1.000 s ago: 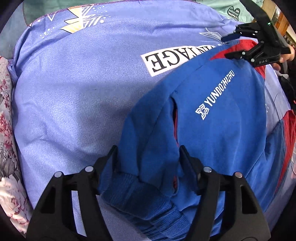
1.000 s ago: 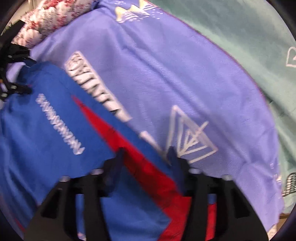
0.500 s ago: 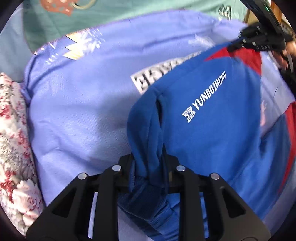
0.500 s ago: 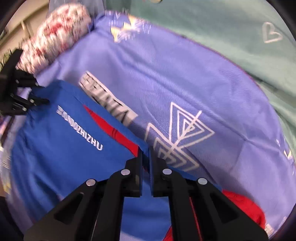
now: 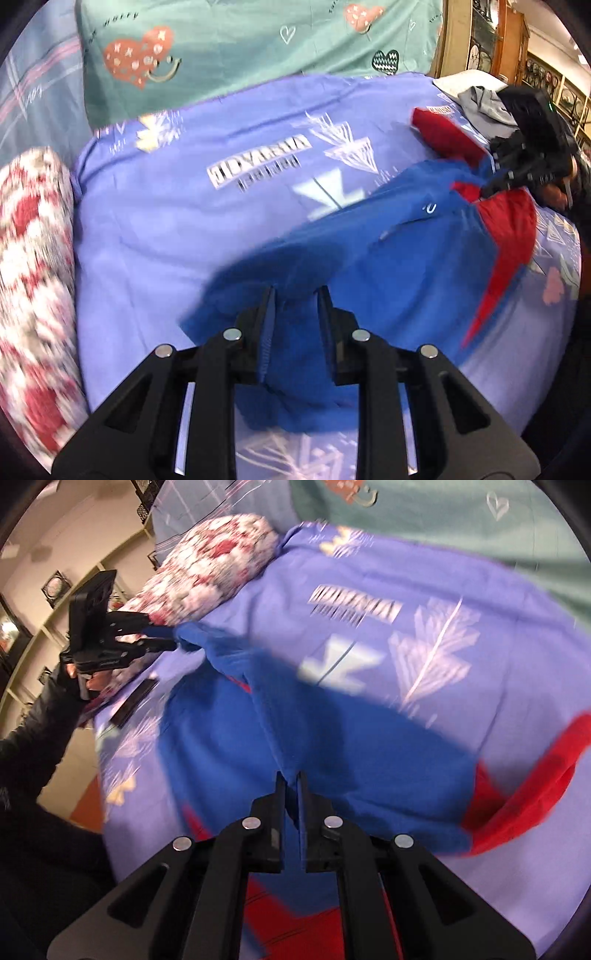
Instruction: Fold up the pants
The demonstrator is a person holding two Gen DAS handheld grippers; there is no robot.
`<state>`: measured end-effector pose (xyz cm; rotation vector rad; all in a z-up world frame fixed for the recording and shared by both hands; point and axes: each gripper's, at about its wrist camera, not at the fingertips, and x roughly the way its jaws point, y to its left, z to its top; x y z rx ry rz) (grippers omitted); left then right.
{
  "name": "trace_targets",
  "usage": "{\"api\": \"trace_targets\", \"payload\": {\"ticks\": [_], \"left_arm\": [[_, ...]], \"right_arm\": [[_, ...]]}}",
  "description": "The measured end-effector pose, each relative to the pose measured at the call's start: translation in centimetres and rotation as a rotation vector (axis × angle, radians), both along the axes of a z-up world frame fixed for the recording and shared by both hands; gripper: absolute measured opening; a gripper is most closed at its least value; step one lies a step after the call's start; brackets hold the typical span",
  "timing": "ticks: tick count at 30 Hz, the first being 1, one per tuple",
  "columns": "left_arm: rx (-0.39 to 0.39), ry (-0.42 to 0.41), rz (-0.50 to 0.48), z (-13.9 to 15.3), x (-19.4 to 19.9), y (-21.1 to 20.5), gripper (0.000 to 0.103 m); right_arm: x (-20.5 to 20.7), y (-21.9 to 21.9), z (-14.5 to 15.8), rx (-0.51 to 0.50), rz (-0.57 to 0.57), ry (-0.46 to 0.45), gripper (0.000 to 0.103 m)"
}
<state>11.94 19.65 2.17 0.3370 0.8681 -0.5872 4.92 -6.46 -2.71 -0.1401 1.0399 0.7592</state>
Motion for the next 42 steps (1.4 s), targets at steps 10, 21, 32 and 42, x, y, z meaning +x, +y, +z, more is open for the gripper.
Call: {"api": "trace_targets", "payload": {"ticks": [10, 21, 32, 42], "left_arm": [[-0.054, 0.195, 0.162, -6.6, -1.1, 1.1, 0.049], [-0.286, 0.357, 0.421, -5.1, 0.0, 2.3, 0.085], [-0.494, 0.504, 0.777, -8.0, 3.2, 6.4, 0.083], [-0.533, 0.540, 0.818, -8.5, 4.4, 6.4, 0.072]], "right_arm": [[-1.8, 1.3, -6.1, -0.076, -0.059, 0.080, 0.017], [-1.4, -4.5, -2.8, 0.154, -0.226, -0.056, 0.053], [-3.8, -2.7, -3.0, -0.031, -0.135, -0.194, 0.053], [-6.1, 2.4, -4.4, -0.198, 0.029, -0.291, 0.053]]}}
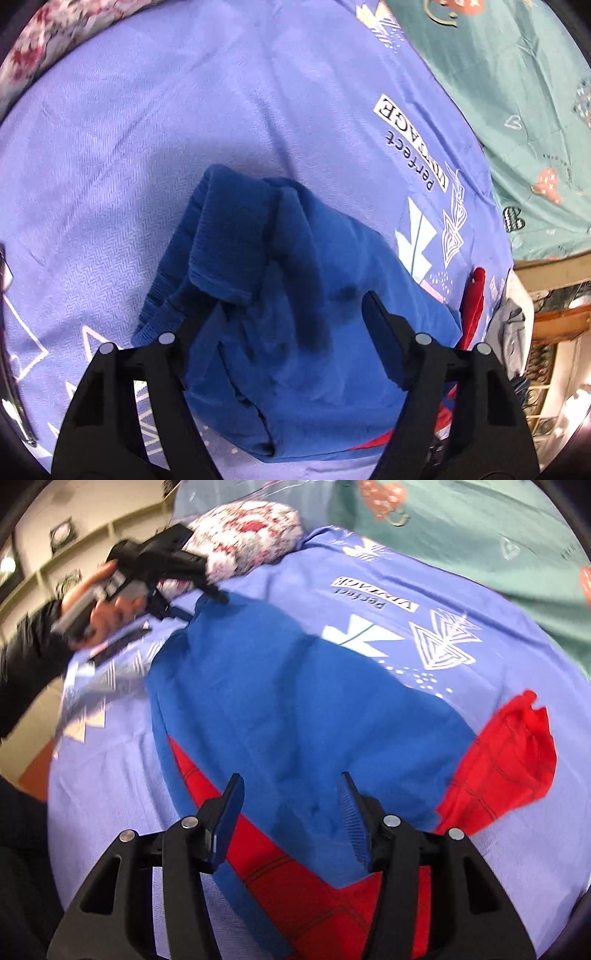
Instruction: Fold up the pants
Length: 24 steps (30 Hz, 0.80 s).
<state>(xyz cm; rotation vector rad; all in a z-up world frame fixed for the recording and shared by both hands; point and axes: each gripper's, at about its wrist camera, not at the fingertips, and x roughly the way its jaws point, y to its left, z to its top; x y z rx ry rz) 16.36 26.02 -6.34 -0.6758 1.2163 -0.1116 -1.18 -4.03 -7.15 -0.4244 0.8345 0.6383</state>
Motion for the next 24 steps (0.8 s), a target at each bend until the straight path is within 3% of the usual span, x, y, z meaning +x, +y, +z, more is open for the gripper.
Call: {"api": "trace_targets", "payload": {"ticks": [1, 3, 4, 5, 7, 8, 12, 18, 24], "left_arm": [[0.012, 0.005, 0.008, -0.2, 0.1, 0.0, 0.062], [0.039, 0.017, 0.005, -0.5, 0.3, -0.2, 0.050], [0.054, 0.019, 0.002, -0.6, 0.4, -0.4, 0.039], [0.069, 0.020, -0.006, -0.6, 0.5, -0.4, 0.035], [0.110, 0.014, -0.025, -0.1, 0.4, -1.0, 0.025], [0.128, 0.012, -0.030, 0.2, 0.3, -1.1, 0.022], [0.191, 0.011, -0.054, 2.0, -0.2, -1.6, 0.022], [0.175, -0.037, -0.083, 5.8, -1.4, -1.4, 0.023], [0.196, -0.078, -0.087, 7.5, -3.8, -0.8, 0.023]], "right_arm": [[0.1, 0.3, -0.3, -0.021, -0.007, -0.009, 0.053], [0.2, 1.0, -1.2, -0.088, -0.025, -0.029, 0.052], [0.2, 1.4, -1.6, -0.114, -0.024, -0.036, 0.047], [0.2, 1.9, -2.2, -0.149, -0.015, -0.045, 0.043], [0.4, 2.4, -3.0, -0.192, -0.033, -0.055, 0.010], [0.5, 2.4, -2.9, -0.195, -0.045, -0.065, 0.007], [0.4, 1.1, -0.3, -0.109, -0.078, -0.097, 0.004], [-1.3, -0.6, 5.0, 0.015, -0.088, -0.149, 0.004], [-3.8, 0.8, 5.8, 0.029, -0.015, -0.106, 0.004]]}}
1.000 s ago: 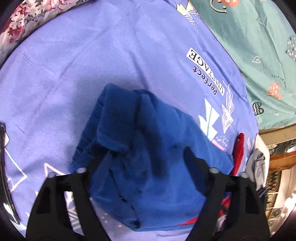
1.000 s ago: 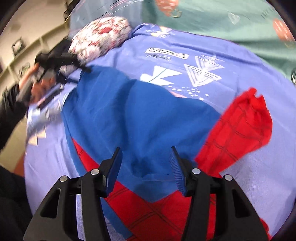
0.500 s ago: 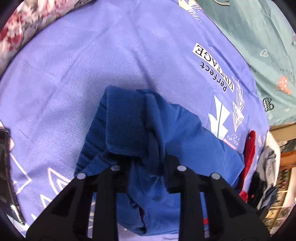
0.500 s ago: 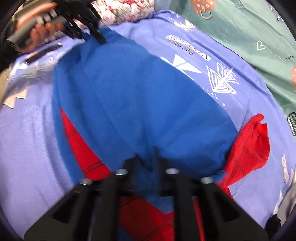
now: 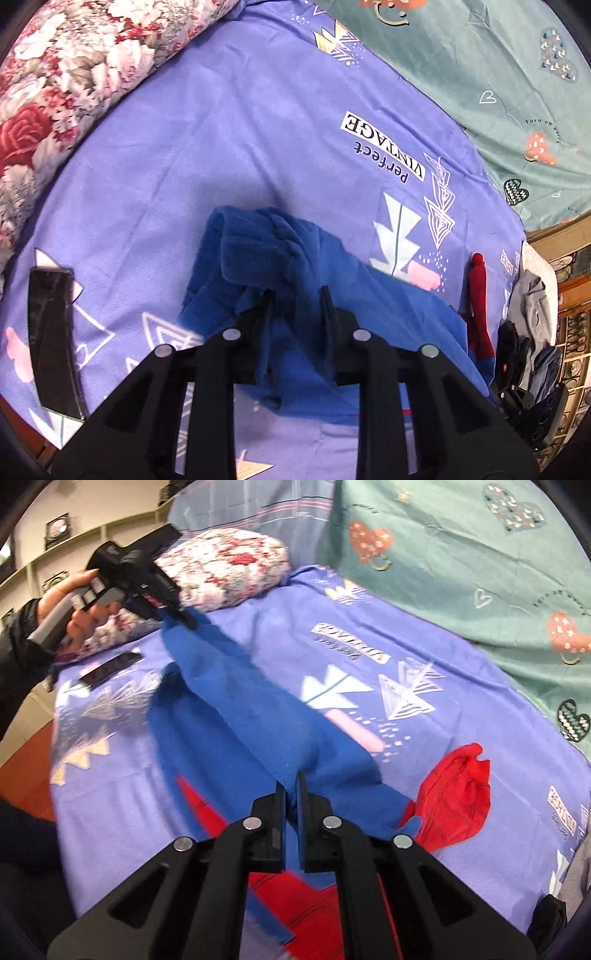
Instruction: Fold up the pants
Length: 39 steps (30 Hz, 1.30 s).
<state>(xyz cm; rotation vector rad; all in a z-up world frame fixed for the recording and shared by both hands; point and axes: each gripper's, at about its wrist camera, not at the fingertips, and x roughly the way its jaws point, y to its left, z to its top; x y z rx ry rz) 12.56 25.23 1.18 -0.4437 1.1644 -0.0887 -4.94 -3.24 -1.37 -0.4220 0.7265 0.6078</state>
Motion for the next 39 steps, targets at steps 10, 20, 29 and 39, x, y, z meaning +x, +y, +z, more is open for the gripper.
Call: {"api": "trace_targets", "payload": {"ticks": [10, 20, 29, 39], "left_arm": [[0.081, 0.129, 0.043, -6.5, -1.8, 1.9, 0.023], [-0.014, 0.096, 0.079, -5.6, -2.4, 2.8, 0.063], [-0.037, 0.127, 0.043, -6.8, -0.9, 1.3, 0.008], [0.089, -0.007, -0.027, -1.2, -3.3, -0.3, 0.004]], "right_arm": [[-1.0, 3.0, -6.2, -0.078, 0.036, 0.161, 0.004], [-0.4, 1.9, -5.4, 0.017, 0.007, 0.184, 0.004], [-0.2, 1.7, -5.5, 0.040, 0.003, 0.192, 0.004], [-0.9, 0.3, -2.7, 0.137, 0.029, 0.192, 0.004]]}}
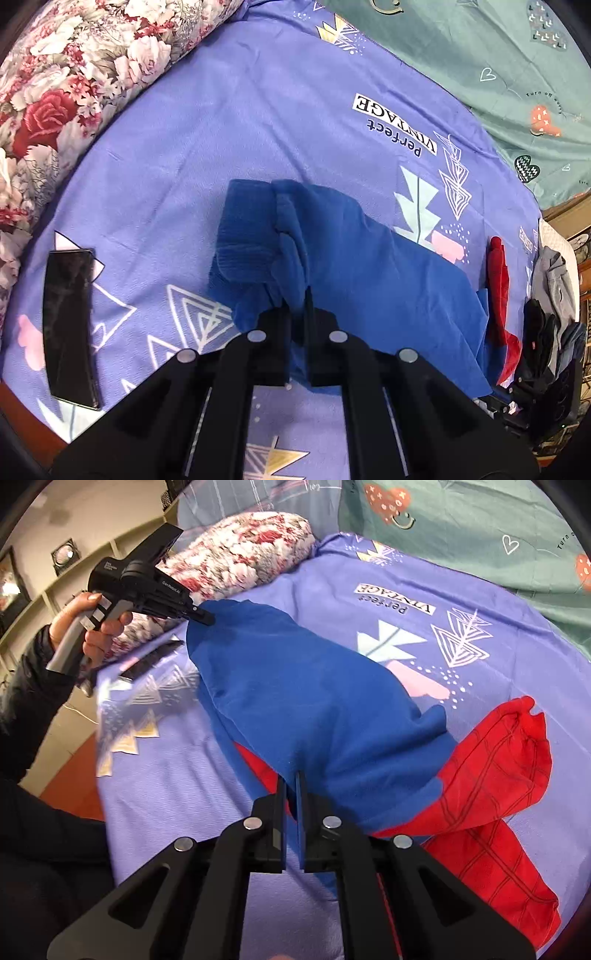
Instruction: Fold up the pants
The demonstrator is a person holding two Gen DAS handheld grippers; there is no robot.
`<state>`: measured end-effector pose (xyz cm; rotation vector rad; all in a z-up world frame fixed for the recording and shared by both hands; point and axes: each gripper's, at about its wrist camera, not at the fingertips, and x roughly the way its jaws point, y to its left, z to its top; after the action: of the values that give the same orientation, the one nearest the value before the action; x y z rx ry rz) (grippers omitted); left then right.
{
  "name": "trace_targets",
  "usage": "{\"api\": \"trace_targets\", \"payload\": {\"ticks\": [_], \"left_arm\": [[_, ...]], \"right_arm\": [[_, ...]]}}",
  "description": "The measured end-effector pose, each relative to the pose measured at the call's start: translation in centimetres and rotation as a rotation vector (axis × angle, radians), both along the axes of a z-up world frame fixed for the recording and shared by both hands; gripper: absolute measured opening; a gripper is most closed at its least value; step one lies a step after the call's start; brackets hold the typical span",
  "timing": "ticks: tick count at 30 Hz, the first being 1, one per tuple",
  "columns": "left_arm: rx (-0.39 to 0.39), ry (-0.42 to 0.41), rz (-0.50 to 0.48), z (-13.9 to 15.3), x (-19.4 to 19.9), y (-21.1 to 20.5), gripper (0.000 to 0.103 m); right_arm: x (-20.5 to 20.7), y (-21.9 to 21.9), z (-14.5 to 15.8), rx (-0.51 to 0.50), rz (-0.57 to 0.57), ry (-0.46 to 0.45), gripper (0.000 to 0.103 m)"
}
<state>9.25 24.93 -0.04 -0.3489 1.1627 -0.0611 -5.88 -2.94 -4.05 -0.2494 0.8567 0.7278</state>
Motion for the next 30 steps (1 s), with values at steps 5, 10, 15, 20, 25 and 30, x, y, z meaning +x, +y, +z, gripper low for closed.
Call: {"api": "trace_targets", "payload": {"ticks": [5, 10, 15, 20, 25, 30], "left_arm": [[-0.014, 0.114, 0.034, -4.4, 0.2, 1.2, 0.005], [-0.007, 0.166, 0.047, -7.0, 0.5, 1.5, 0.038], [-0.009, 0.095, 0.075, -4.3, -1.1, 2.8, 0.059], [0.067, -0.068, 0.058, 0.1, -3.0, 0.7, 0.079], [0.025, -0.122, -0.089, -0.4, -4.4, -4.9, 0.084], [0.120, -0.063, -0.159, -4.2, -4.6, -9.5, 0.084]], "right_arm": [[0.0, 0.8, -1.9, -0.055, 0.022, 0.048, 0.004], [0.7, 1.9, -5.6, -0.156, 0.015, 0.120, 0.028], [-0.2, 0.4, -2.2, -0.105, 0.018, 0.035, 0.042], [3.7, -6.0, 2.4, 0.014, -0.274, -0.018, 0.051], [11.4, -9.8, 2.2, -0.050, -0.658, 0.029, 0.051], [17.0, -9.1, 0.1, -0.059, -0.763, 0.122, 0.051]]}}
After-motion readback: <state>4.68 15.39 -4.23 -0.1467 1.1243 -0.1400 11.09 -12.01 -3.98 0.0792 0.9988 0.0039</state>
